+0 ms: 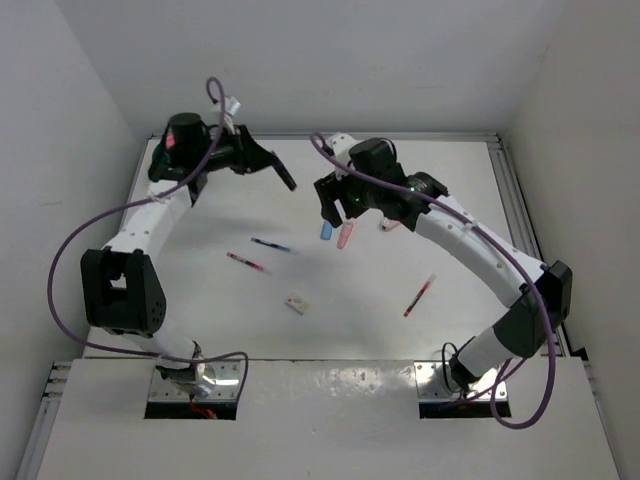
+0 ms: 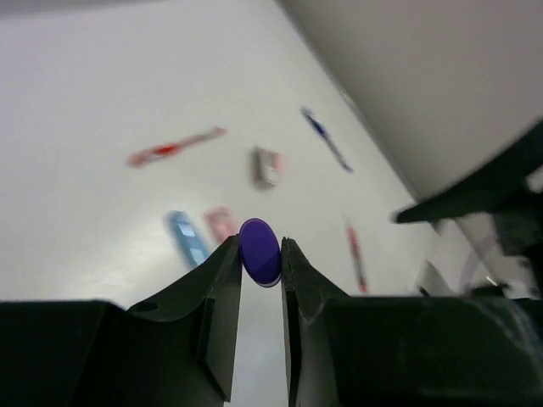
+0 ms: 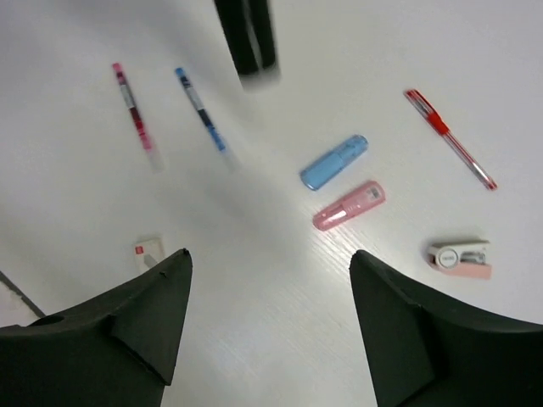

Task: Sort the stationery into containers
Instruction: Pass the stationery from the right arm to the left, then place the stationery into the container

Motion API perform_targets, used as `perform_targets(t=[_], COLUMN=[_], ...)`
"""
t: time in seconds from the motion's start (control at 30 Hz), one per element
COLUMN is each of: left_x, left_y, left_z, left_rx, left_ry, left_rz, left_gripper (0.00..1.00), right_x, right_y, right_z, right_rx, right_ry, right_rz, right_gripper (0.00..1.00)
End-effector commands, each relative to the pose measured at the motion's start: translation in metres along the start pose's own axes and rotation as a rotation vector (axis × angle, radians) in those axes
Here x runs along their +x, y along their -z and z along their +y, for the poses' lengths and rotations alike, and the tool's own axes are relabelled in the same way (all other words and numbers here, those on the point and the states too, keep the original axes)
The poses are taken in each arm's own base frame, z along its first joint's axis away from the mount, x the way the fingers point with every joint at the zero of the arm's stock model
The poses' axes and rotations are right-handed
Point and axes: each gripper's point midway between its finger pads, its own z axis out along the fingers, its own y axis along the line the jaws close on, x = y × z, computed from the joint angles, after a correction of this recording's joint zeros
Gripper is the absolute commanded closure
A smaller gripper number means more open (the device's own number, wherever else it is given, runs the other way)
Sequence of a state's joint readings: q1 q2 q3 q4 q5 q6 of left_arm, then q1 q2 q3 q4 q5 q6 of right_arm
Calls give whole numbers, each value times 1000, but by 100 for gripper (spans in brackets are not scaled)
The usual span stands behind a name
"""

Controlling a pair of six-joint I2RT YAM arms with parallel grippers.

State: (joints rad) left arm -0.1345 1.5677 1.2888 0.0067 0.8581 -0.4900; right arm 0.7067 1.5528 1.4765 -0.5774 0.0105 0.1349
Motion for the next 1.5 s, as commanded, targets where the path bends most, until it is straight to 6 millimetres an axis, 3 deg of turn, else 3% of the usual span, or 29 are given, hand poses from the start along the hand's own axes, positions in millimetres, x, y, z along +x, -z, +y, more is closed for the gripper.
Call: perform_targets(t=[0.0,0.03,0.07,0.13,0.27,0.3,0.33,0.4,0.43,0.6,0.63,0.77,1.0,1.1,1.17,1.47], left_x=[-55,-79,-88,-111,-138,-145,-146,-159,-151,-157,-163,-159,-148,-136,-114,-73], left_y=[43,58,77,100,148,152,158,162,158,152,150,141,133,132,129,119], left_z=[65,74,104,136,194,200,219,229,247,280,280,298,310,313,317,328], left_rx=[-278,-331,-436,-586,-832,-859,-904,-939,-955,-1005,-1001,-998,-986,-981,-973,-941], left_ry=[-139,-186,-226,-313,-432,-448,-449,-469,-459,-475,-488,-472,-433,-405,-364,-293], left_rz=[-98,-134,-142,-163,-194,-204,-204,-215,-188,-190,-203,-199,-189,-173,-142,-89], left_gripper=[100,100,100,100,100,100,100,100,100,100,100,100,100,100,100,100], right_x=[-22,-18,-15,-2,17,23,26,33,36,44,45,47,49,50,50,54], right_y=[23,23,23,24,21,19,18,14,13,10,10,9,7,7,6,6], right_z=[-37,-45,-52,-69,-95,-95,-100,-102,-102,-108,-109,-112,-111,-112,-112,-112], right_rx=[71,85,98,115,151,146,152,154,147,151,151,153,146,147,145,144], right_ry=[-116,-136,-161,-206,-280,-289,-306,-324,-330,-365,-368,-377,-386,-390,-392,-399], right_rz=[-66,-55,-45,-13,23,33,35,47,52,73,73,79,85,88,88,97], right_gripper=[26,26,26,26,26,26,26,27,27,27,27,27,27,28,28,28])
